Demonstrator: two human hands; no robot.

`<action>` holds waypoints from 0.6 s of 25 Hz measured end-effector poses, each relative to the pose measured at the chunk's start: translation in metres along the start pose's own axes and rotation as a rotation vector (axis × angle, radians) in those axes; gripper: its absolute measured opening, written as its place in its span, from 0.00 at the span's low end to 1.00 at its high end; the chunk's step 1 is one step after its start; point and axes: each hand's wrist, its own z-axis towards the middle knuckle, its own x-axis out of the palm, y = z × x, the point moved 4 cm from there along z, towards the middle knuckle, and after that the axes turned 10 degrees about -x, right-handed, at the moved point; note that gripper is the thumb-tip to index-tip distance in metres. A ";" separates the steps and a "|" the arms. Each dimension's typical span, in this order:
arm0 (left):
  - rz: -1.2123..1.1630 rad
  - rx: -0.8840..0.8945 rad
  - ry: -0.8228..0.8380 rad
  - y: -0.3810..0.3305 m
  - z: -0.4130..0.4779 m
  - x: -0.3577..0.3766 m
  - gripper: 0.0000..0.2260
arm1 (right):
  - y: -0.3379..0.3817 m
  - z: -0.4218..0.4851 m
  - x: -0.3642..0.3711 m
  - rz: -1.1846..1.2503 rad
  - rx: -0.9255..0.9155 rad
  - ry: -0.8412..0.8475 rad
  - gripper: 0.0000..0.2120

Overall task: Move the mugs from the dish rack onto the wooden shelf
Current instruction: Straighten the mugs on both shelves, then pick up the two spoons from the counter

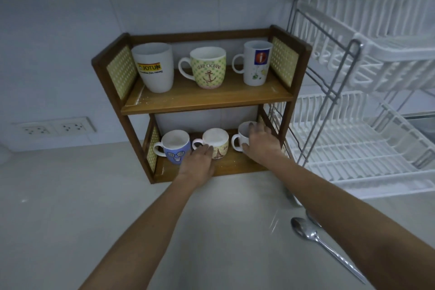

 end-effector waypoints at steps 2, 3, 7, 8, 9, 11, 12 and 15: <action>-0.086 -0.031 -0.076 -0.016 -0.025 0.006 0.25 | 0.006 -0.033 0.002 0.100 -0.076 -0.112 0.30; -0.135 -0.044 -0.107 -0.026 -0.037 0.010 0.23 | 0.008 -0.052 0.004 0.145 -0.123 -0.155 0.29; -0.314 -0.008 -0.138 -0.086 -0.091 0.036 0.18 | -0.006 -0.132 0.024 0.262 -0.279 -0.190 0.17; -0.349 0.020 -0.146 -0.104 -0.105 0.041 0.17 | -0.017 -0.150 0.030 0.289 -0.294 -0.188 0.15; -0.368 0.052 -0.156 -0.126 -0.118 0.045 0.16 | -0.034 -0.168 0.035 0.311 -0.294 -0.188 0.13; -0.408 0.120 -0.199 -0.167 -0.143 0.049 0.13 | -0.071 -0.198 0.044 0.310 -0.260 -0.201 0.09; -0.430 0.158 -0.235 -0.188 -0.154 0.052 0.11 | -0.091 -0.212 0.048 0.299 -0.223 -0.207 0.07; -0.390 0.249 -0.251 -0.245 -0.179 0.062 0.07 | -0.146 -0.243 0.061 0.277 -0.100 -0.168 0.06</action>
